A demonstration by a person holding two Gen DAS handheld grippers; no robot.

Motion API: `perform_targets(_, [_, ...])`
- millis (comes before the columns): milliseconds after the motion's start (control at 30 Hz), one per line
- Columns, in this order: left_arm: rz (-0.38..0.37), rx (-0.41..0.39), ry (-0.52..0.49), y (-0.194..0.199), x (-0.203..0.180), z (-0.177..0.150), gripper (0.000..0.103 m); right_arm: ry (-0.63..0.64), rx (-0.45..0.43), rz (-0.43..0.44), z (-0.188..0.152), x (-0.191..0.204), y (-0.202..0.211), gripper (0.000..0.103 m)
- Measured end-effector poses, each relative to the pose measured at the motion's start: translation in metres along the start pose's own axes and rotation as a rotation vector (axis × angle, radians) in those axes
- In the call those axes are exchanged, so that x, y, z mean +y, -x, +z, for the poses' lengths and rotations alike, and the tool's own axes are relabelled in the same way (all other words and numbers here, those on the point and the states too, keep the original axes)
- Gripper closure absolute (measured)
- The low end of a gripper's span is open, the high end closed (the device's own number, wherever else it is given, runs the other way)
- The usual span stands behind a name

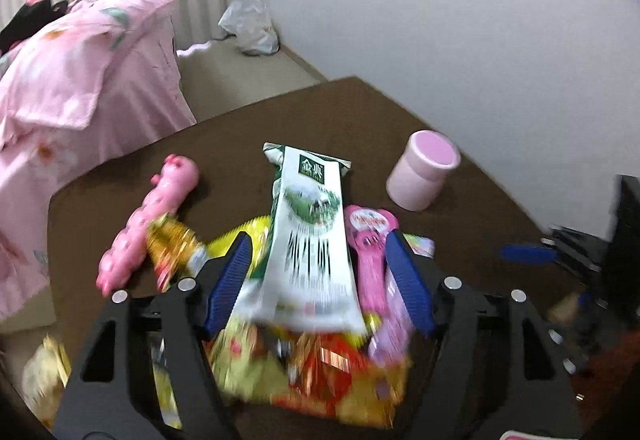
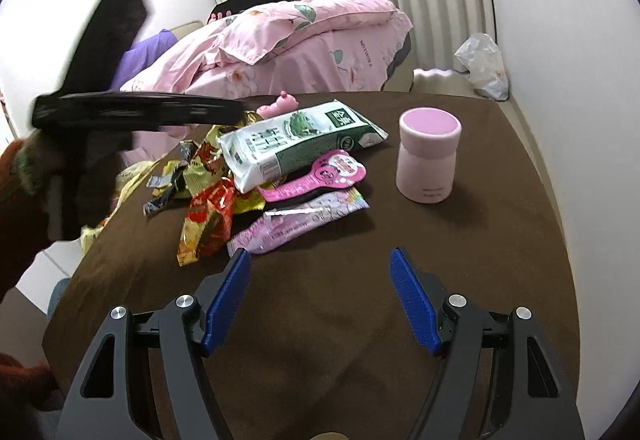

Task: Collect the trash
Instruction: 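Grasp the green-and-white milk carton with the left tool and lift it, then hold the milk carton in the left tool while the right tool grasps a red chip bag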

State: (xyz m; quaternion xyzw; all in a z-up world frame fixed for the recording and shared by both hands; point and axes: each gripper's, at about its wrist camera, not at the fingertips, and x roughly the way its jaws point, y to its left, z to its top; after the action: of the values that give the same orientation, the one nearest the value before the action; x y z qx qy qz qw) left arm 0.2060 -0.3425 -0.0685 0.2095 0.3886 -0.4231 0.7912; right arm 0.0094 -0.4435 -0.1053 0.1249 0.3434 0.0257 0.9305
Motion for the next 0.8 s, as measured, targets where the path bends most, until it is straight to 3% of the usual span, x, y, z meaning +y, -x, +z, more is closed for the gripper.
perform_targets(200, [0.137,0.168,-0.104,-0.072,-0.014,0.03,0.038,-0.083,-0.003,-0.003,-0.008,-0.023,0.007,0.035])
perform_targets(233, [0.167,0.213,-0.115,-0.082,-0.014,0.032,0.04,-0.087,-0.002,-0.003,-0.009,-0.024,0.007,0.035])
perform_targets(267, [0.188,0.236,-0.114,-0.088,-0.013,0.031,0.052,-0.091,0.003,-0.004,-0.01,-0.026,0.007,0.035])
perform_targets(300, [0.205,0.244,-0.107,-0.09,-0.012,0.031,0.052,-0.092,0.006,-0.005,-0.012,-0.027,0.006,0.035])
perform_targets(433, [0.171,0.152,-0.058,-0.055,-0.007,0.026,0.052,-0.097,0.006,0.004,-0.013,-0.029,0.004,0.035])
perform_targets(600, [0.127,-0.061,0.093,0.039,0.005,0.005,0.052,-0.075,0.002,0.02,-0.01,-0.017,0.001,0.035])
perform_targets(700, [0.125,-0.133,0.166,0.087,0.012,-0.028,0.052,-0.058,0.005,0.038,-0.007,-0.005,-0.002,0.035])
perform_targets(800, [0.144,-0.14,0.253,0.116,0.015,-0.073,0.052,-0.033,0.007,0.058,-0.004,0.01,-0.003,0.035])
